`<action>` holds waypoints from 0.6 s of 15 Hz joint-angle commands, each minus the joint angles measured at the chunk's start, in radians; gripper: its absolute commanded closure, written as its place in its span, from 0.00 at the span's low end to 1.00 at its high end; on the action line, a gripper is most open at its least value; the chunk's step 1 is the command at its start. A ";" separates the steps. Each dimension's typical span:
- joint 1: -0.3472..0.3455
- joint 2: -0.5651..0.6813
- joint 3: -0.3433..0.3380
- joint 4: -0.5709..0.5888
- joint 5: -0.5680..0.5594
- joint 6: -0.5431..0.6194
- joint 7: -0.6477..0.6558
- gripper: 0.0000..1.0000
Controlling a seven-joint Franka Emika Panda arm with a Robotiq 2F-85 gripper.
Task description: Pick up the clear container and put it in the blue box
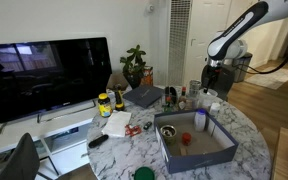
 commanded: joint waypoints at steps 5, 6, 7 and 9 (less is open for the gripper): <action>0.002 0.057 0.011 0.015 -0.063 0.057 0.006 0.04; 0.003 0.076 0.008 0.024 -0.085 0.057 0.014 0.10; 0.003 0.089 0.006 0.027 -0.105 0.063 0.021 0.15; 0.003 0.118 -0.002 0.040 -0.155 0.088 0.036 0.31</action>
